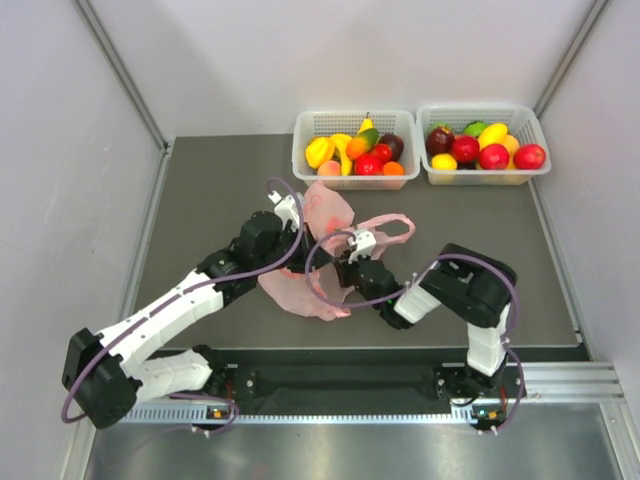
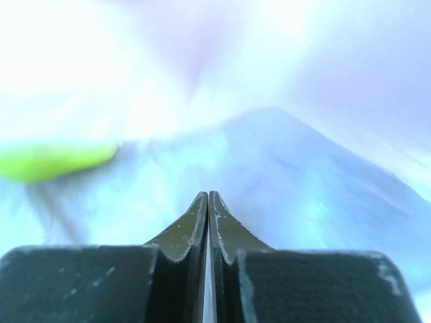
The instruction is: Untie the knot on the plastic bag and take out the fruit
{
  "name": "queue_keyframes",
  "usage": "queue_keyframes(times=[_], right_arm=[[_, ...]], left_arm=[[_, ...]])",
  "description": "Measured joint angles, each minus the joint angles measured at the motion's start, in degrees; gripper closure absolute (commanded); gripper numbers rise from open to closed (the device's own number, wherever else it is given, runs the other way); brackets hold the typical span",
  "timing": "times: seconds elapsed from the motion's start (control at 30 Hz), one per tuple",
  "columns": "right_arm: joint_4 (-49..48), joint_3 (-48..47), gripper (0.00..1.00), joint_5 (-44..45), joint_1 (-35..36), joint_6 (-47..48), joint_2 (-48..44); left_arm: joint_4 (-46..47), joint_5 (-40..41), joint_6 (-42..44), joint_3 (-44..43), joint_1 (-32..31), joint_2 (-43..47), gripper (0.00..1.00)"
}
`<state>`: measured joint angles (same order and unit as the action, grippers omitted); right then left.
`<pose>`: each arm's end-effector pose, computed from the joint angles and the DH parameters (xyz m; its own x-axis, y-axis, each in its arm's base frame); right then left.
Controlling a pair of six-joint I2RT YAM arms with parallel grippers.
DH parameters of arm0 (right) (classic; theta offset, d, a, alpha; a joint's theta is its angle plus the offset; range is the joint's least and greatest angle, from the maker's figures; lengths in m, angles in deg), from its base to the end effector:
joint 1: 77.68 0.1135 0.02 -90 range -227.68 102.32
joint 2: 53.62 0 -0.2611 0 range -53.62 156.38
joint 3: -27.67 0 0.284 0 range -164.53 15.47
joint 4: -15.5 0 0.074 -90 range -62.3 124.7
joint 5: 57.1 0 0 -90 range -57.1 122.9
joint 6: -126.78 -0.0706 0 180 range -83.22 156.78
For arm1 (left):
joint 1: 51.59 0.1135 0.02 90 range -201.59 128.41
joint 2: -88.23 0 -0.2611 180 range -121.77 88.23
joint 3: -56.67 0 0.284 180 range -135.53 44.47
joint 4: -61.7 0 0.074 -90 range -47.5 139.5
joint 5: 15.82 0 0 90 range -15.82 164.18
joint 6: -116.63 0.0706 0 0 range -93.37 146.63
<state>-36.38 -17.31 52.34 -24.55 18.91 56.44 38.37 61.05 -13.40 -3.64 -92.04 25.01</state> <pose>0.2384 0.2788 0.0691 -0.3022 0.0793 -0.9499 -0.4909 0.8413 0.2264 0.2286 -0.2159 0.2691 -0.7637 -0.1720 -0.6222 0.3861 0.6507 -0.6538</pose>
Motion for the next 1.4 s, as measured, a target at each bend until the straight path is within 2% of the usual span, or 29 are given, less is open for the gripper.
queue_keyframes(times=[0.07, 0.17, 0.2, 0.3, 0.33, 0.6, 0.77, 0.9, 1.07, 1.2, 1.4], right_arm=[[-1.3, 4.2, 0.99, 0.0, 0.1, -0.1, -4.0], [-2.8, 9.7, 0.92, 0.0, 0.4, -0.2, -9.6], [-2.8, 11.1, 0.82, 0.0, 0.5, -0.3, -11.1], [-2.3, 14.1, 0.60, 0.1, 0.8, -1.0, -15.5], [-1.7, 14.6, 0.57, 0.2, 1.0, -1.4, -16.8], [3.4, 14.8, 0.59, 1.1, 1.2, -3.0, -20.8], [4.8, 14.7, 0.60, 1.4, 1.3, -5.1, -18.4], [5.0, 14.8, 0.60, 1.5, 1.8, -7.0, -15.6], [5.7, 15.6, 0.58, 2.8, 2.6, -8.3, -16.2], [10.8, 16.9, 0.42, 4.4, 3.7, -9.3, -21.3], [20.4, 18.3, 0.28, 6.6, 5.2, -10.3, -35.7]], left_arm=[[-0.6, 0.4, 0.5, 0.0, -0.2, 0.2, 1.00], [-2.5, 1.6, 1.2, 0.0, -0.1, 1.8, 1.00], [-3.0, 1.8, 1.2, 0.0, -0.1, 2.3, 1.00], [-4.3, 1.6, 1.2, -0.3, -0.1, 3.8, 1.00], [-5.0, 1.4, 1.1, -0.9, -0.1, 3.9, 1.00], [-7.6, -1.1, 0.6, -13.9, -0.8, 3.4, 1.00], [-9.1, -1.0, 2.1, -24.7, -2.8, 1.0, 1.00], [-9.2, -1.0, 2.6, -27.3, -4.0, 0.6, 1.00], [-9.1, -0.5, 2.7, -23.0, -5.6, 1.4, 1.00], [-9.0, 1.0, 2.2, -13.0, -5.9, 4.7, 1.00], [-9.9, 3.7, 0.7, 0.0, -5.9, 9.6, 1.00]])
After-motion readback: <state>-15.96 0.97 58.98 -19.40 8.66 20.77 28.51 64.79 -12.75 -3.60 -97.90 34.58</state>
